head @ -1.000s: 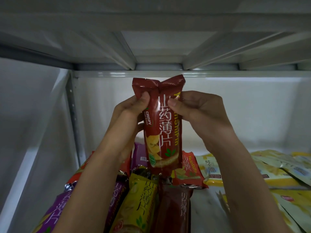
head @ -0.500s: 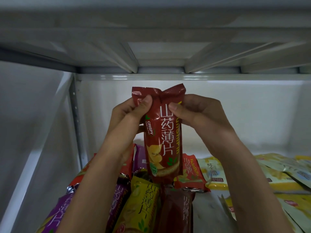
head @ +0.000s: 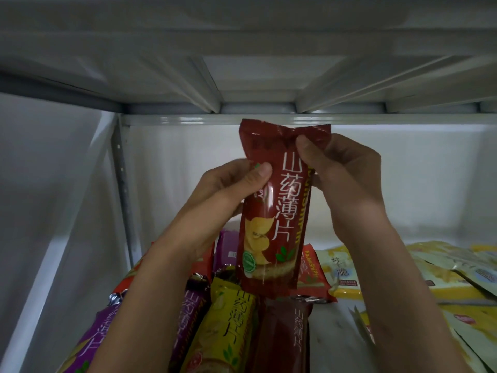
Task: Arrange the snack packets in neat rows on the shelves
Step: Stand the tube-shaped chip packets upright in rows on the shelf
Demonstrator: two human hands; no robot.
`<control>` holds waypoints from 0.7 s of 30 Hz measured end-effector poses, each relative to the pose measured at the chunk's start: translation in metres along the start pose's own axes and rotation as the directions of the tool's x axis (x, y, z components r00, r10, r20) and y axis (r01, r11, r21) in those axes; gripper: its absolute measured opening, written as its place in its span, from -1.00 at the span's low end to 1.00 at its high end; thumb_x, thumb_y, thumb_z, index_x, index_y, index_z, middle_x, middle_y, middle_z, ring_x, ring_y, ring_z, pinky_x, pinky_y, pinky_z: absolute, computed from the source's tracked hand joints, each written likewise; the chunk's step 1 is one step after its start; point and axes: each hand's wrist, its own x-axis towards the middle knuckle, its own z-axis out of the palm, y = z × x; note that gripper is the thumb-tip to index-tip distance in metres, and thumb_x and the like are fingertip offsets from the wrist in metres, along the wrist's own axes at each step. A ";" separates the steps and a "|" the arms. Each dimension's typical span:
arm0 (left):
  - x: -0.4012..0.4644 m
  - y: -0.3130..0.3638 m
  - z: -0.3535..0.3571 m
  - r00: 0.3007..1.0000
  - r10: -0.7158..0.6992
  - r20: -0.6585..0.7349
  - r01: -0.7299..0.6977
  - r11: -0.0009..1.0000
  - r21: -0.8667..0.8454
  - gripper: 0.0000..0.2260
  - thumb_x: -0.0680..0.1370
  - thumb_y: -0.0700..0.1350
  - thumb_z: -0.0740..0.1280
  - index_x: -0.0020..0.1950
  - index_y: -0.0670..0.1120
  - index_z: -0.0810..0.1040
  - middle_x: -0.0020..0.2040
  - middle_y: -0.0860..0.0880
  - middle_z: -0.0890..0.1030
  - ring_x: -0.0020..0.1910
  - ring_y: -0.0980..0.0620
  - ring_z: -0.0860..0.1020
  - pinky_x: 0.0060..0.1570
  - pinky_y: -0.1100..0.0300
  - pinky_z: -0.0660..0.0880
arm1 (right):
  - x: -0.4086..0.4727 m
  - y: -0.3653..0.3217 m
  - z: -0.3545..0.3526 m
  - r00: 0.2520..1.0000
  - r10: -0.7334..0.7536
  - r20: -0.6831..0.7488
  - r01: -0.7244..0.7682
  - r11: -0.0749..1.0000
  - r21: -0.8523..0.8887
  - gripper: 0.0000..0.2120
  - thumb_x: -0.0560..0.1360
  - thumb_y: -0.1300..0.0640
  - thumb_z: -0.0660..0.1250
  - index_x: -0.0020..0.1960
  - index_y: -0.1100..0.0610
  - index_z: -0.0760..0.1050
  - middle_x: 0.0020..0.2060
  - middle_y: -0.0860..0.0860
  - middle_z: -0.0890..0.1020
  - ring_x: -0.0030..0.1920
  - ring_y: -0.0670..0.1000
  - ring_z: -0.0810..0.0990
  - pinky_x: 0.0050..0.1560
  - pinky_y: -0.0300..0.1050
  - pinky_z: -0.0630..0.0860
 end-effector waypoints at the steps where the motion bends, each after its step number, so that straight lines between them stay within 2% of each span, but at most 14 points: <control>1: 0.000 -0.001 -0.001 1.000 -0.007 0.023 0.007 1.000 0.008 -0.52 0.46 0.15 0.41 0.25 -0.13 0.67 0.13 -0.08 0.75 0.16 -0.07 0.71 0.25 -0.01 0.56 | 0.000 -0.002 -0.001 1.000 0.004 -0.009 -0.004 1.000 0.012 -0.86 0.56 0.13 0.48 -0.08 0.21 0.69 -0.15 0.13 0.76 -0.08 0.14 0.75 0.04 0.10 0.70; 3: 0.000 -0.002 -0.002 0.999 0.008 0.037 -0.009 1.000 0.023 -0.59 0.49 0.09 0.41 0.21 -0.15 0.69 0.10 -0.10 0.76 0.13 -0.09 0.72 0.21 0.01 0.62 | -0.001 -0.005 -0.002 1.000 0.027 0.006 -0.028 0.999 0.025 -0.92 0.56 0.17 0.47 -0.09 0.14 0.69 -0.18 0.05 0.76 -0.12 0.05 0.75 0.02 0.03 0.68; 7: -0.001 -0.002 -0.001 0.997 0.059 0.045 -0.060 0.998 0.027 -0.71 0.57 -0.06 0.38 0.21 -0.19 0.69 0.07 -0.13 0.76 0.07 -0.09 0.74 0.01 0.18 0.66 | -0.001 -0.009 -0.004 0.991 0.092 0.098 -0.098 0.994 0.054 -0.95 0.55 0.16 0.44 -0.05 0.11 0.69 -0.20 0.00 0.74 -0.16 -0.04 0.72 -0.05 -0.03 0.61; 11: -0.001 -0.003 0.001 0.993 0.100 0.064 -0.103 0.993 0.054 -0.70 0.55 -0.10 0.40 0.24 -0.17 0.68 0.08 -0.10 0.76 0.07 -0.06 0.74 0.03 0.18 0.66 | -0.001 -0.011 -0.007 0.986 0.102 0.135 -0.109 0.993 0.042 -0.88 0.50 0.07 0.51 -0.11 0.13 0.66 -0.26 -0.03 0.73 -0.20 -0.04 0.73 -0.09 -0.09 0.63; 14: -0.001 -0.003 0.002 0.992 0.109 0.069 -0.112 0.992 0.056 -0.69 0.53 -0.10 0.40 0.25 -0.15 0.68 0.09 -0.07 0.76 0.09 -0.04 0.74 0.03 0.20 0.65 | -0.003 -0.012 -0.008 0.988 0.098 0.121 -0.108 0.991 0.079 -0.87 0.50 0.09 0.52 -0.14 0.15 0.66 -0.28 -0.01 0.73 -0.24 -0.03 0.73 -0.19 -0.17 0.64; 18: 0.000 -0.007 0.002 0.991 0.062 0.123 -0.066 0.997 0.031 -0.65 0.51 -0.08 0.41 0.28 -0.12 0.65 0.16 -0.05 0.75 0.17 -0.04 0.71 0.16 0.14 0.64 | -0.004 -0.011 -0.005 0.993 0.112 0.037 -0.116 0.984 0.135 -0.87 0.51 0.12 0.52 -0.17 0.16 0.68 -0.30 0.01 0.73 -0.28 -0.03 0.71 -0.25 -0.24 0.61; 21: -0.001 -0.010 0.000 0.974 0.004 0.228 -0.014 0.999 0.043 -0.59 0.47 -0.09 0.45 0.32 -0.10 0.62 0.21 -0.04 0.73 0.22 -0.05 0.69 0.23 0.09 0.62 | -0.004 -0.011 -0.005 0.994 0.111 -0.013 -0.107 0.982 0.158 -0.86 0.52 0.12 0.51 -0.13 0.19 0.67 -0.28 0.04 0.73 -0.27 -0.01 0.72 -0.26 -0.24 0.61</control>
